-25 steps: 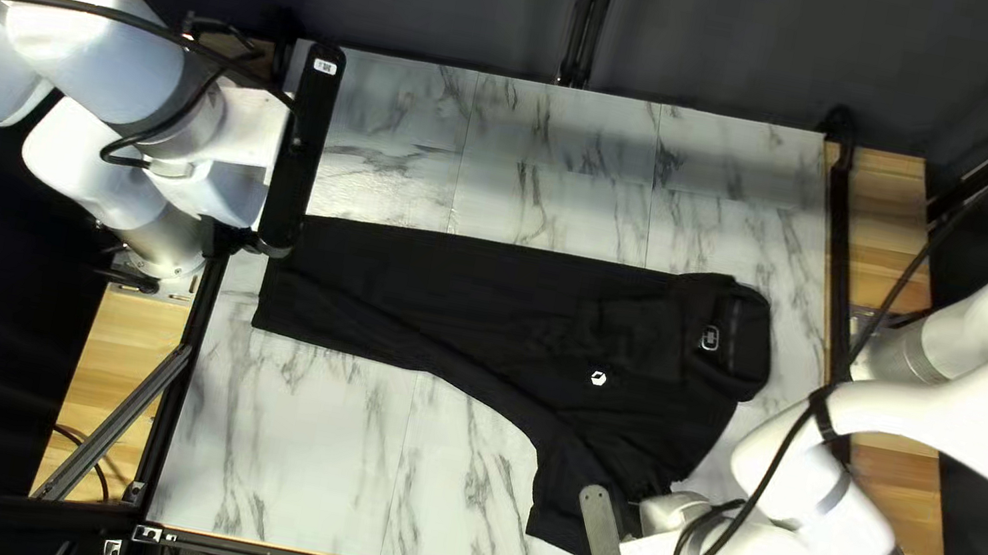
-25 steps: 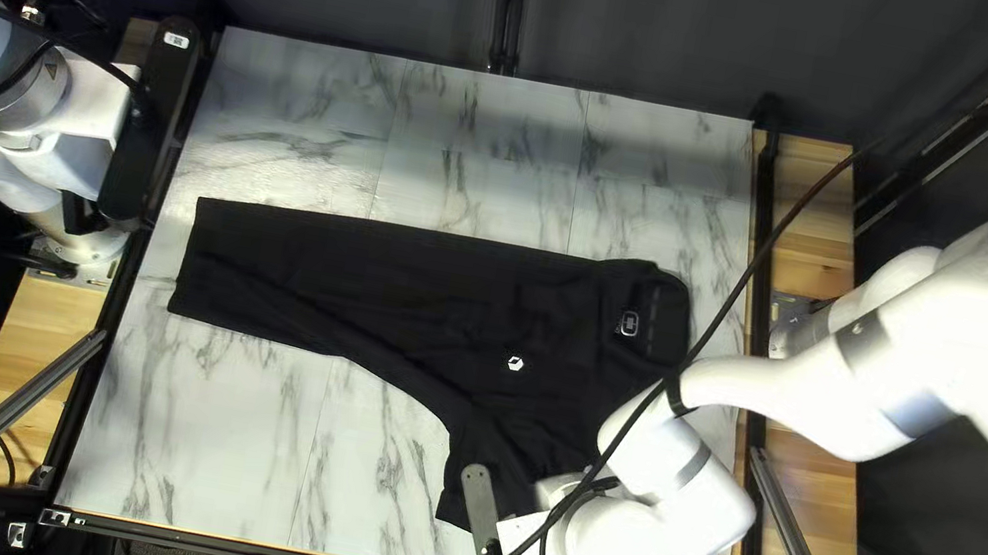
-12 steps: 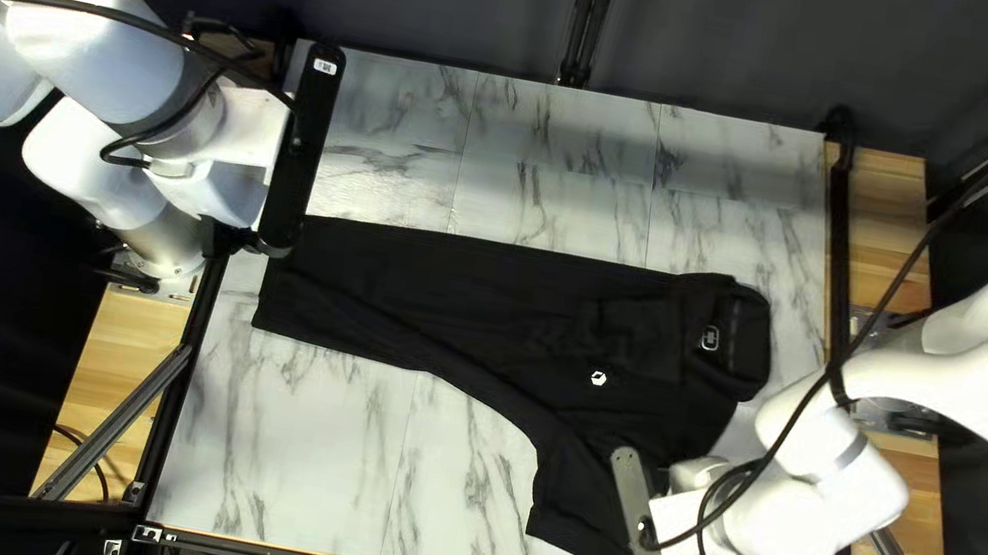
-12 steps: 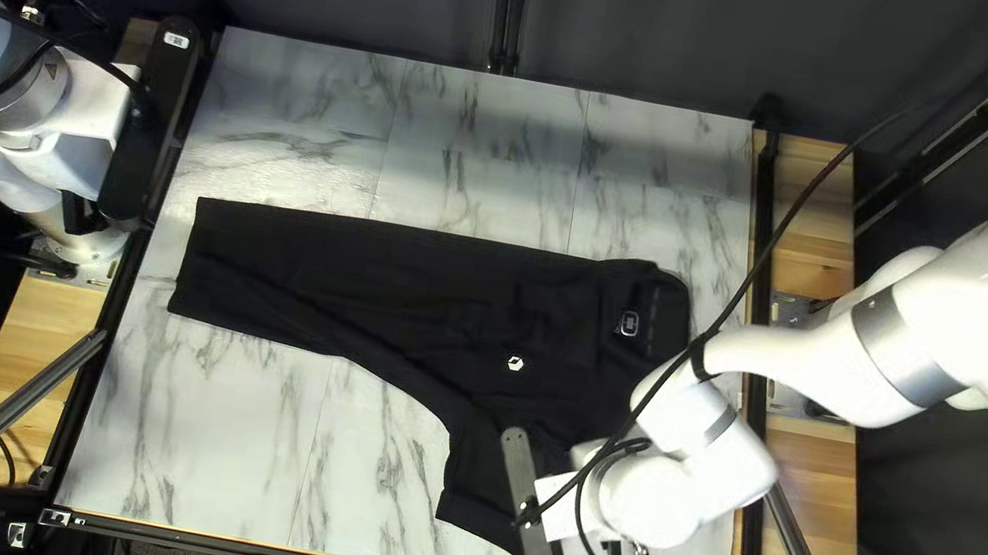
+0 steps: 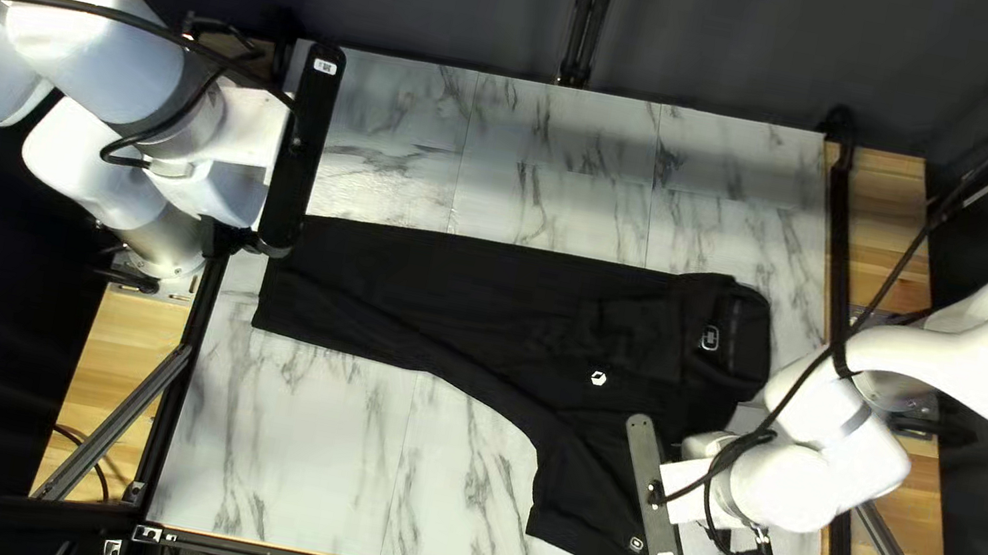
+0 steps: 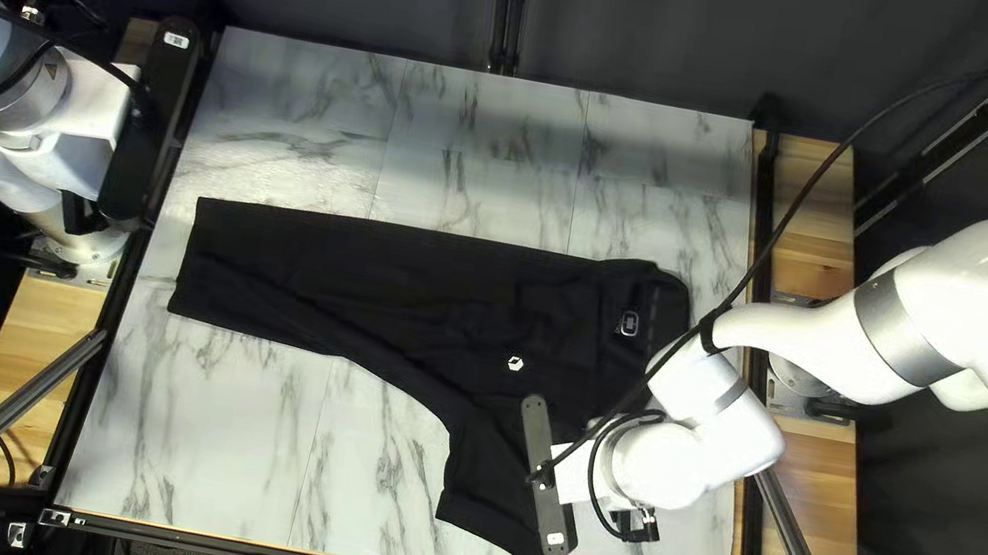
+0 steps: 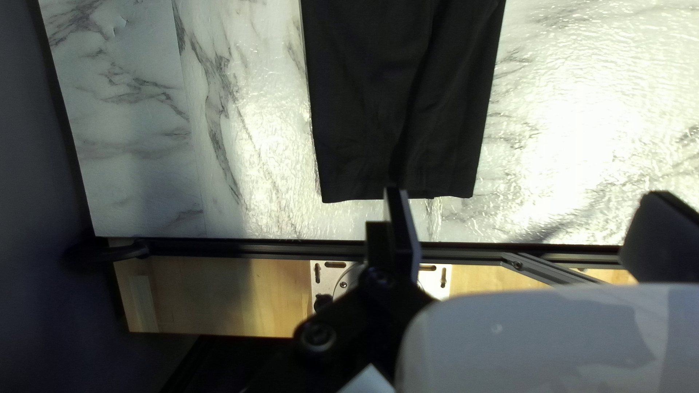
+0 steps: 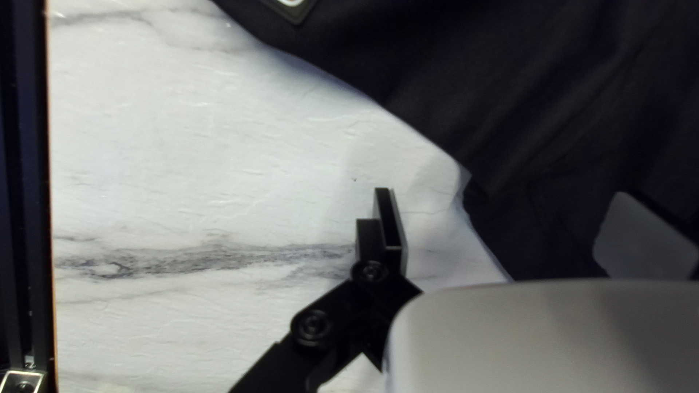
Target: Fold t-shirt
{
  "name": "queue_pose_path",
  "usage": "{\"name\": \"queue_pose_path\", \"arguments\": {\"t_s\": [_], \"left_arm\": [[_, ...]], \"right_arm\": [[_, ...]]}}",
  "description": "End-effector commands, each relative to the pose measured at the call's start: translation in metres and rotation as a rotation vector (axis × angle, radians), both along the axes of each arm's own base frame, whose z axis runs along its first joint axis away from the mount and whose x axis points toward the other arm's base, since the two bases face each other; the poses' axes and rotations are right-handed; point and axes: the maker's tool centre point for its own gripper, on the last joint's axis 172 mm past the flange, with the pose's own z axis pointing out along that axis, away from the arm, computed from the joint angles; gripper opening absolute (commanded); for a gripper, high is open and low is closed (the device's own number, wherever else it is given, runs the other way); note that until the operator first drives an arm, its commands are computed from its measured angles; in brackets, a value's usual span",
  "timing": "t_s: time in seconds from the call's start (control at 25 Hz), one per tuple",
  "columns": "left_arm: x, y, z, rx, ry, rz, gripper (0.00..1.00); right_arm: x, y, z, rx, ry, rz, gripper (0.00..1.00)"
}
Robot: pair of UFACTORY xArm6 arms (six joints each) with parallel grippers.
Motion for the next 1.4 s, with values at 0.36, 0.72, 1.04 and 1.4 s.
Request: {"name": "queue_pose_path", "arguments": {"t_s": [0.36,0.72,1.04,1.4], "left_arm": [[0.000,0.000,0.000,0.000,0.000,0.000,1.00],[0.000,0.000,0.000,0.000,0.000,0.000,1.00],[0.000,0.000,0.000,0.000,0.000,0.000,1.00],[0.000,0.000,0.000,0.000,0.000,0.000,1.00]], "right_arm": [[-0.002,0.000,0.008,-0.010,0.012,-0.006,0.00],[0.007,0.004,0.043,-0.054,0.012,-0.008,0.00],[0.011,-0.010,0.063,-0.073,-0.008,-0.003,0.00],[0.003,-0.066,0.083,-0.025,-0.102,-0.006,0.00]]}}
